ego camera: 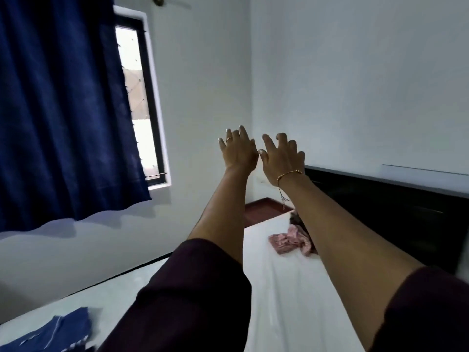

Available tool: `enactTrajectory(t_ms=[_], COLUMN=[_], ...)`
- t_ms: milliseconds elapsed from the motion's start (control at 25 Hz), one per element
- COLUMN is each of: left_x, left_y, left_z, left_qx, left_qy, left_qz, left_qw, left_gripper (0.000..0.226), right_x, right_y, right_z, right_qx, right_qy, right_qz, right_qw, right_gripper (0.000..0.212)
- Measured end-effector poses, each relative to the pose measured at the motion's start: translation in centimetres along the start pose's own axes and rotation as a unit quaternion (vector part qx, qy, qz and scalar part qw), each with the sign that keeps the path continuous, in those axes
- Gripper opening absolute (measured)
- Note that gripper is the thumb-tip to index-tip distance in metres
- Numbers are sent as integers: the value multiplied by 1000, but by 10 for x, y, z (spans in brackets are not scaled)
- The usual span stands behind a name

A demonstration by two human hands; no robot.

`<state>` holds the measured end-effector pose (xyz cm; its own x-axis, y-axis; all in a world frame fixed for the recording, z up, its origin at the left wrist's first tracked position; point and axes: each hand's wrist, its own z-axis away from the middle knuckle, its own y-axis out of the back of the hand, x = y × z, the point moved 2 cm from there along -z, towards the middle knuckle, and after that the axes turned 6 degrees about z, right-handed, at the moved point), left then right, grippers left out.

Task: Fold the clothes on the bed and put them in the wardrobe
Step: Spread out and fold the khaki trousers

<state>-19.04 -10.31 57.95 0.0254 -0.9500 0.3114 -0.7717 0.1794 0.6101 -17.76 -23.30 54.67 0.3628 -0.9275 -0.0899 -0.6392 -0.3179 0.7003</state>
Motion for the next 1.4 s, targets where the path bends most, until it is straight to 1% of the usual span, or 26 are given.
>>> enactTrajectory(t_ms=[80, 200, 280, 440, 520, 640, 760, 880, 1000, 1120, 1200, 1280, 1320, 1400], left_x=[27, 65, 81, 102, 119, 144, 155, 156, 149, 136, 129, 127, 125, 119], left_y=[-35, -87, -123, -195, -238, -305, -370, -447, -529, -605, -656, -709, -726, -758], left_z=[-13, -15, -11, -12, -23, -39, -40, -31, 1, 58, 103, 154, 175, 208], left_qx=[-19, -31, -59, -80, -86, -95, -117, -140, -173, -243, -306, -386, -422, -489], left_qy=[-42, -122, -159, -206, -224, -219, -213, -190, -177, -167, -150, -148, -148, -143], left_qz=[15, 11, 8, 6, 5, 20, 18, 20, 28, 17, -1, -39, -56, -68], left_qw=[999, 992, 985, 975, 971, 971, 970, 972, 969, 955, 940, 910, 893, 858], left_gripper=[60, 60, 62, 65, 66, 67, 67, 64, 58, 64, 68, 78, 85, 106], right_x=[44, 113, 152, 214, 250, 312, 364, 418, 470, 506, 527, 546, 550, 555], right_y=[-4, -21, -40, -84, -107, -149, -210, -295, -392, -476, -534, -596, -616, -648], right_z=[-6, -4, 6, 16, 1, -32, -54, -51, -17, 52, 110, 172, 193, 226], right_qx=[-12, -25, -45, -91, -93, -95, -102, -115, -137, -170, -200, -244, -276, -343], right_qy=[-24, -69, -100, -133, -139, -145, -150, -148, -164, -192, -204, -234, -247, -254], right_qz=[35, 73, 92, 111, 124, 132, 129, 132, 126, 108, 84, 61, 39, 1], right_qw=[999, 995, 990, 981, 978, 976, 975, 973, 969, 960, 955, 939, 928, 904], right_gripper=[57, 59, 61, 66, 65, 65, 66, 67, 67, 69, 74, 82, 88, 102])
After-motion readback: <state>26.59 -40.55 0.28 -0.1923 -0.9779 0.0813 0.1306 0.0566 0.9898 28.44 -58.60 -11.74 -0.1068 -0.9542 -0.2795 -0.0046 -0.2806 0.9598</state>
